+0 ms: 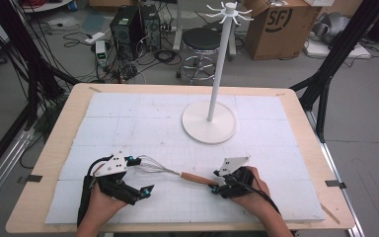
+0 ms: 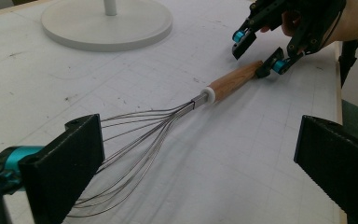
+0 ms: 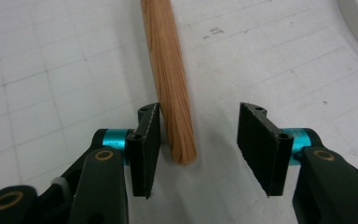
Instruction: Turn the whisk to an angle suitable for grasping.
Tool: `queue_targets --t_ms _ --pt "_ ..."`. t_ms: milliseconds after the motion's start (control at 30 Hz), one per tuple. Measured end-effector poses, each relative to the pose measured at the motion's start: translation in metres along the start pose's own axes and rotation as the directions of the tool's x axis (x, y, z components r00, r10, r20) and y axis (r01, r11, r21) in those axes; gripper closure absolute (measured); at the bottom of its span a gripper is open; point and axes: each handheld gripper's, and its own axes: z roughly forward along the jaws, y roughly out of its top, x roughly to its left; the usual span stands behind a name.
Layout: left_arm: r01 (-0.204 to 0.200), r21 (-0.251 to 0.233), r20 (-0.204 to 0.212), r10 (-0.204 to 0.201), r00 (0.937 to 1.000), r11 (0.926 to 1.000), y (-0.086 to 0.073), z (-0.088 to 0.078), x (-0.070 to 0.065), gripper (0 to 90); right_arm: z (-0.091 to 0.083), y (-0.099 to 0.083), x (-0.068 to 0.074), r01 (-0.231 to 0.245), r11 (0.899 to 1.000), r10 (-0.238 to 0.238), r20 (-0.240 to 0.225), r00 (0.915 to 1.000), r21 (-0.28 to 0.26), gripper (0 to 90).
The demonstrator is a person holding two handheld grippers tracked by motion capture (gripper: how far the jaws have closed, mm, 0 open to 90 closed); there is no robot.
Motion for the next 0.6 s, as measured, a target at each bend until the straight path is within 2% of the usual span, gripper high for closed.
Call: queue_targets --t_ms 267,467,600 --pt "-0.003 0.004 0.001 0.003 1.0 1.0 0.0 0.0 0.001 2.1 -0.002 -0.002 -0.01 -0.04 0.999 0.041 0.056 0.9976 -0.009 47.1" --pt "-0.003 0.001 0.001 0.003 1.0 1.0 0.0 0.0 0.001 2.1 -0.001 -0.003 -0.018 -0.089 0.996 0.09 0.073 0.9932 -0.019 45.0" --pt "-0.001 0.003 0.0 0.001 1.0 1.0 0.0 0.0 0.0 2.1 0.0 -0.002 -0.021 -0.086 0.996 0.088 0.092 0.9918 -0.022 45.0"
